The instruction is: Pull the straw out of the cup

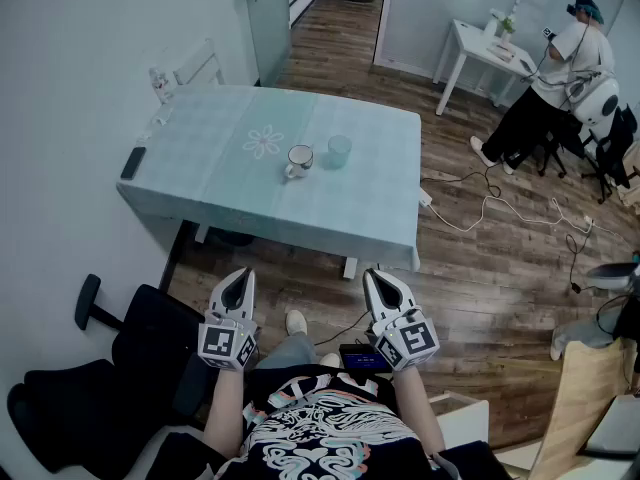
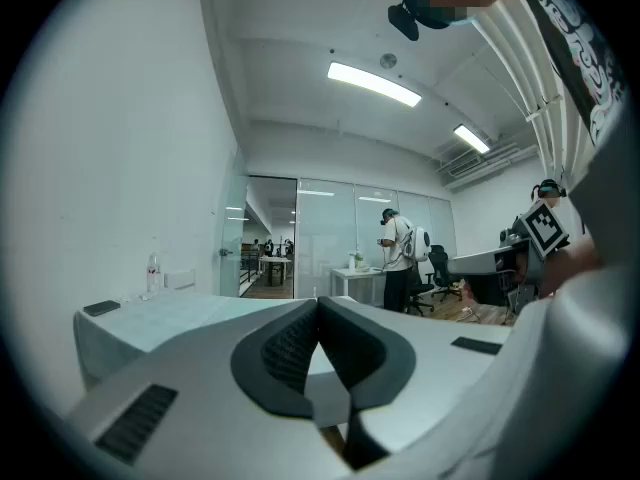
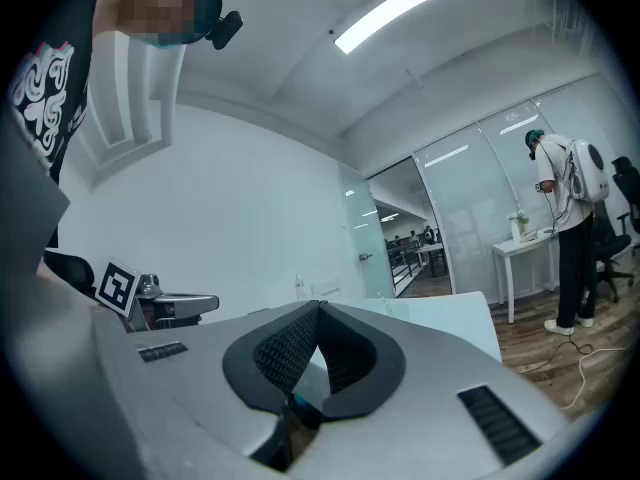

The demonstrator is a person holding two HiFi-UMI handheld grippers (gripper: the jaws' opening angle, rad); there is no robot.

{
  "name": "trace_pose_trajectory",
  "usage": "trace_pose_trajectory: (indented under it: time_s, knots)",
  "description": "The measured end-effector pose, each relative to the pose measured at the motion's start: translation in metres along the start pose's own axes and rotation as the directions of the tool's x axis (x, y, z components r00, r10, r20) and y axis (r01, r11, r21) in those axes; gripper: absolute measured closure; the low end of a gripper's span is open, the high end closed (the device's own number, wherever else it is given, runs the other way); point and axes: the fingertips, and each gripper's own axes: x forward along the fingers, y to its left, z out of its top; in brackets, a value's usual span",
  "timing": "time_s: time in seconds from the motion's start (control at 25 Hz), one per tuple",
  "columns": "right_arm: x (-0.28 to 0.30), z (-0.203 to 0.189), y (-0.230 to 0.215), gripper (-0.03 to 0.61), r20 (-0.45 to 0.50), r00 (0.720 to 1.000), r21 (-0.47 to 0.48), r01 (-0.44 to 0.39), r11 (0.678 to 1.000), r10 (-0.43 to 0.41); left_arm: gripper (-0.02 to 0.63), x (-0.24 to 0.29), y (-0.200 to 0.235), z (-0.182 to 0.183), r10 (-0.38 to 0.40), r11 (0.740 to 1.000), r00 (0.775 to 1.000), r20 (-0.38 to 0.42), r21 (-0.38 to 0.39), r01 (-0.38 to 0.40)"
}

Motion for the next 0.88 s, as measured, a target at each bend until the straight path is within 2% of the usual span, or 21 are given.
trace_pose_trajectory:
  time_s: [0.16,0.32,0.48,0.88]
  knots:
    - [-0.003,0.003,0.016,0.565,0.002,1.0,0.003,-0.017,1.0,0.017,0.614,-0.019,0.007,0.0,0.016,1.0,1.0,-0.005,-0.022,-0.016]
    - [-0.006,0.007,0.025,0.565,0.009,1.0,-0.001,-0.013,1.0,0.013,0.614,-0.031,0.007,0.001,-0.009,1.0,1.0,-0.011,-0.023,0.008]
    - [-0.009,0.006,0.033,0.563,0.009,1.0,0.005,-0.015,1.0,0.015,0.614,-0.039,0.007,0.006,-0.024,0.998,1.0,0.01,-0.063,0.024]
    - [-0.001,0.011,0.024,0.563,0.018,1.0,-0.005,-0.007,1.0,0.007,0.614,-0.011,0.008,0.017,-0.062,0.992,0.998,0.011,-0.108,0.063]
